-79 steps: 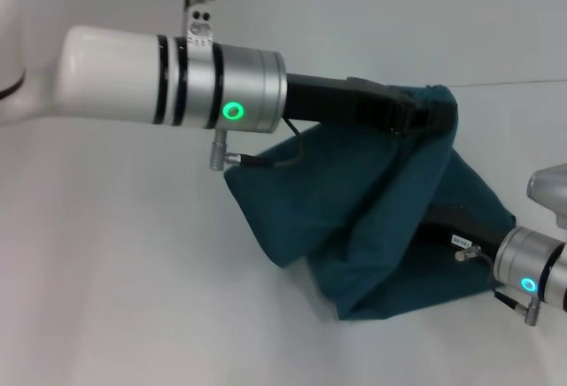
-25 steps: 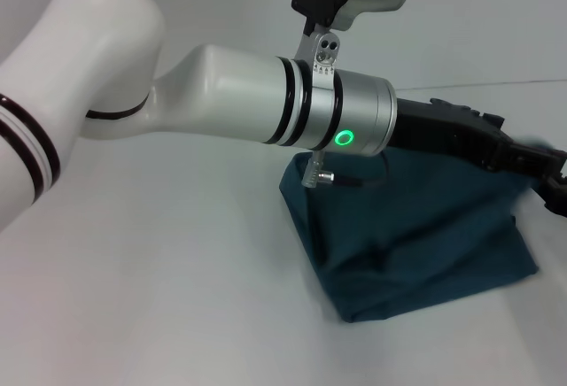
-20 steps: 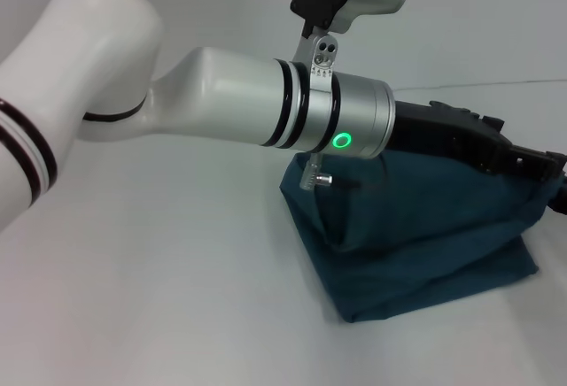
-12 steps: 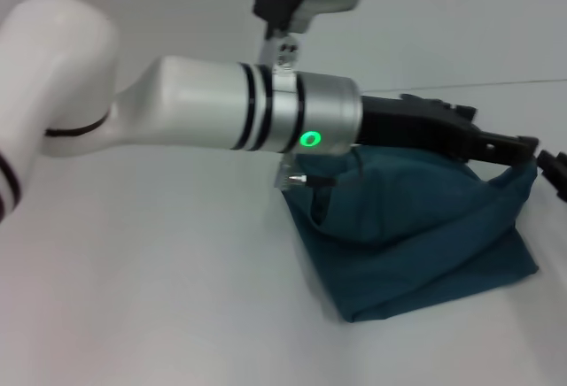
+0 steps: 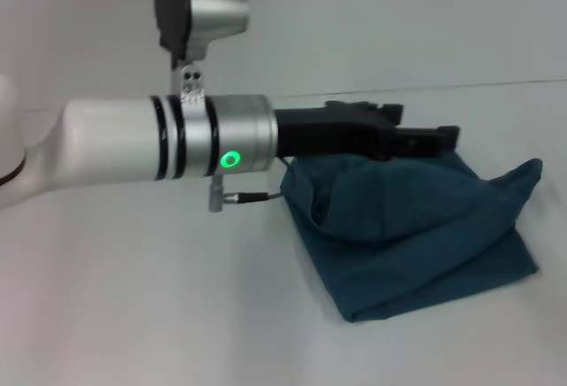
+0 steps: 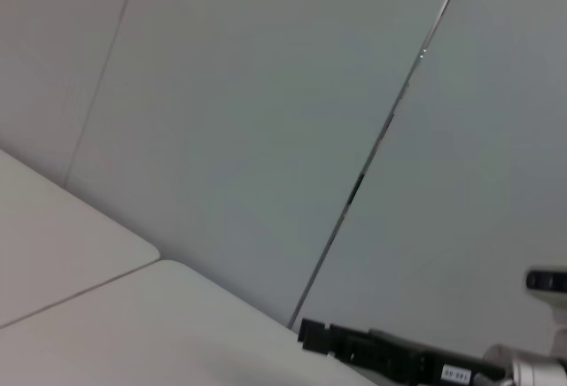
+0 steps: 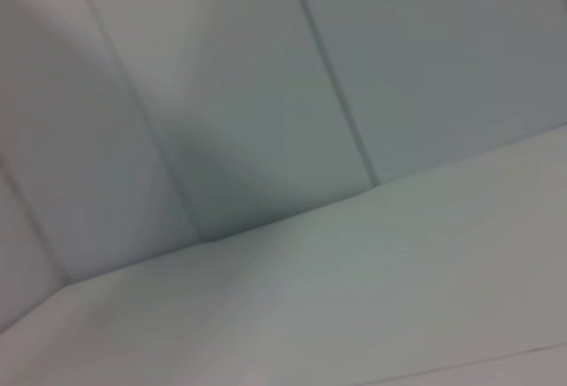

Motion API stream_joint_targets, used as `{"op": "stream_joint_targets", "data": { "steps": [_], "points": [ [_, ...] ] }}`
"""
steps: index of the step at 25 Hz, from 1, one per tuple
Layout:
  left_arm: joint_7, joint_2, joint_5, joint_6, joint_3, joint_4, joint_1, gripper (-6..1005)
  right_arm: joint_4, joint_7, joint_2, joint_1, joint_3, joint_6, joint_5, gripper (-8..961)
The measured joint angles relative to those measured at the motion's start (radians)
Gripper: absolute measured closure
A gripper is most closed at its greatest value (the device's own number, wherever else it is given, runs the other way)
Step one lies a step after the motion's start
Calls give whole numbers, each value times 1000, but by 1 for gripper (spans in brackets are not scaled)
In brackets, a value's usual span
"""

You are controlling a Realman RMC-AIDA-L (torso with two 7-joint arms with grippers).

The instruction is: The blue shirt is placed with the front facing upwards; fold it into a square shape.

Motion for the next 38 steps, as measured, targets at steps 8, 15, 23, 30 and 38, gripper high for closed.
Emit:
{"op": "stream_joint_targets", "data": {
  "steps": [8,15,23,30,38],
  "points": [
    [48,8,8,-5,-52,-19,86,49,-88,246,-77,64,-71,-76,-216,609],
    [73,9,83,55,-156,-28,182,49,-189,475,-102,142,-138,-141,-402,608],
    [143,5,141,113,-269,-87,236,49,-201,611,-90,266,-186,-133,-576,606],
    [166,10,175,123,-324,-112,237,49,-190,653,-43,328,-294,-8,-625,605],
    [166,11,194,117,-334,-114,228,49,-157,668,0,359,-387,154,-657,603]
  ]
}}
